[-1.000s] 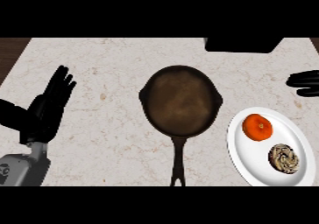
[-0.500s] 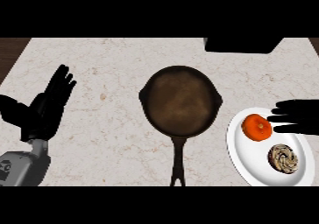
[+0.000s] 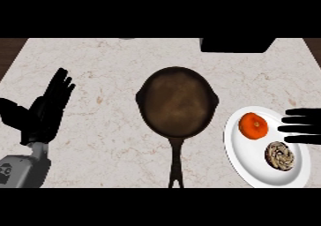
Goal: Pick the cupcake from the plate and place it in the pan
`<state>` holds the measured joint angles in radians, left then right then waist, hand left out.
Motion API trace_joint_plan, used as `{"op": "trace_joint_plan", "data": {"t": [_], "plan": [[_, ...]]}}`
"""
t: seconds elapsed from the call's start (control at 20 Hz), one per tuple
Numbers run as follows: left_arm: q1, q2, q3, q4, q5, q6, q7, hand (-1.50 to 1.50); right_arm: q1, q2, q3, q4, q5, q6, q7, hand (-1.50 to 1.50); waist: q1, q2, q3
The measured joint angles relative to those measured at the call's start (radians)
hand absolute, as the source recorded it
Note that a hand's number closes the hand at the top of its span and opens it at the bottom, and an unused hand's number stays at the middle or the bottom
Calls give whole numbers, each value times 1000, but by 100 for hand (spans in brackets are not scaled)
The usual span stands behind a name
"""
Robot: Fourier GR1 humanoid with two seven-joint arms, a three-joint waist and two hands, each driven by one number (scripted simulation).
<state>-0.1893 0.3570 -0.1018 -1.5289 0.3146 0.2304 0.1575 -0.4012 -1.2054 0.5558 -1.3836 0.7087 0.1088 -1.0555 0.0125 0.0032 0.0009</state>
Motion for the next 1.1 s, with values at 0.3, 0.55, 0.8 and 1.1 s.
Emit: {"op": "trace_joint_plan", "data": {"t": [0.3,0.55,0.8,1.1], "plan": [[13,-15,10,-33,-24,13,24,0,55,22,-53,-32,44,-51,0,-150,-10,-4,-1],[51,-22,22,-69,-38,2,22,0,123,39,-84,-103,61,-57,8,-150,-14,-5,-1],[39,-37,41,-58,-48,-15,37,0,156,82,-107,-143,145,-40,41,-150,-13,-4,-1],[27,-44,73,-42,-61,-46,43,0,185,175,-133,-161,252,-10,80,-150,-13,-4,-1]]}}
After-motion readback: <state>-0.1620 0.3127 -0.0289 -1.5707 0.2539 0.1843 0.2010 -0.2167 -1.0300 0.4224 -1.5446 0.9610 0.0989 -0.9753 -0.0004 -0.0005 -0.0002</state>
